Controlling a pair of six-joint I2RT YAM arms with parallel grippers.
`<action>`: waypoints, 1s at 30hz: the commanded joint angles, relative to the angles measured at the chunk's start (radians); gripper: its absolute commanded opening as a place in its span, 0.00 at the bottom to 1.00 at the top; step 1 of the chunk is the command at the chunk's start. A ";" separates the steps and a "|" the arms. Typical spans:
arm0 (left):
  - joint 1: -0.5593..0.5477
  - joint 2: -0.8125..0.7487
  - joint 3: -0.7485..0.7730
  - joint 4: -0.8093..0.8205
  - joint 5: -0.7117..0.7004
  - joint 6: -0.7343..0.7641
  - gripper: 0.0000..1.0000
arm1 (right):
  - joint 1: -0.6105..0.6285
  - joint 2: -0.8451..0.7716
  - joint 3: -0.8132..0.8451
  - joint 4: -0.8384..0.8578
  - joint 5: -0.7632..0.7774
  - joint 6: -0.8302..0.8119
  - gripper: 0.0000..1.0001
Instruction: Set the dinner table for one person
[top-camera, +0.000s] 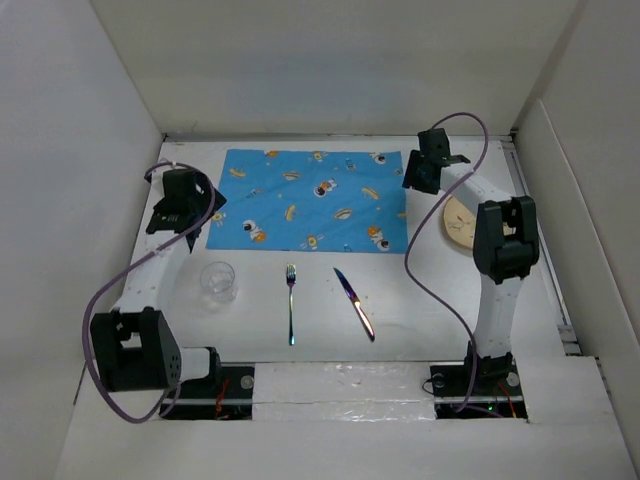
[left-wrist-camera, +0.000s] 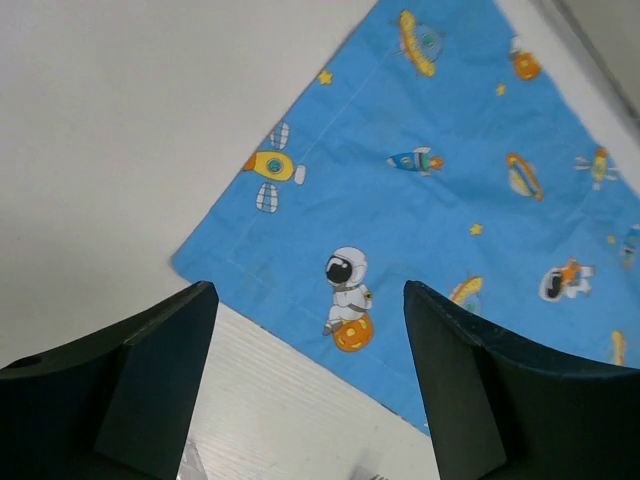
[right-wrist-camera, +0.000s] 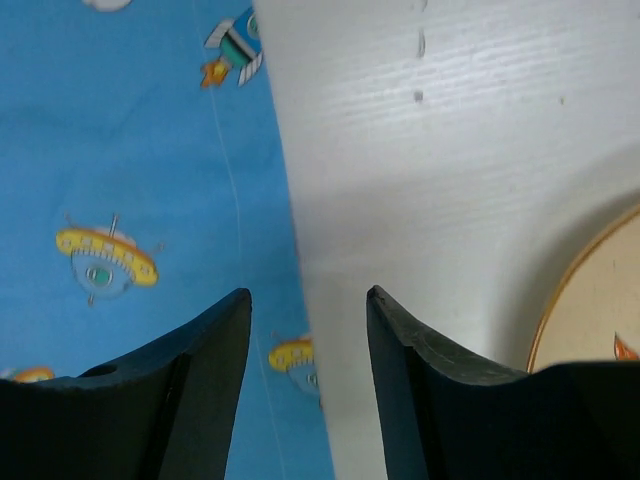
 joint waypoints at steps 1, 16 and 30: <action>0.012 -0.162 -0.017 0.029 -0.002 -0.011 0.73 | -0.011 0.110 0.158 -0.028 -0.084 -0.028 0.55; 0.002 -0.540 -0.146 0.186 0.388 0.023 0.68 | -0.011 0.248 0.312 -0.164 -0.155 -0.019 0.38; -0.007 -0.624 -0.183 0.187 0.522 0.053 0.67 | -0.035 0.296 0.379 -0.173 -0.115 0.015 0.00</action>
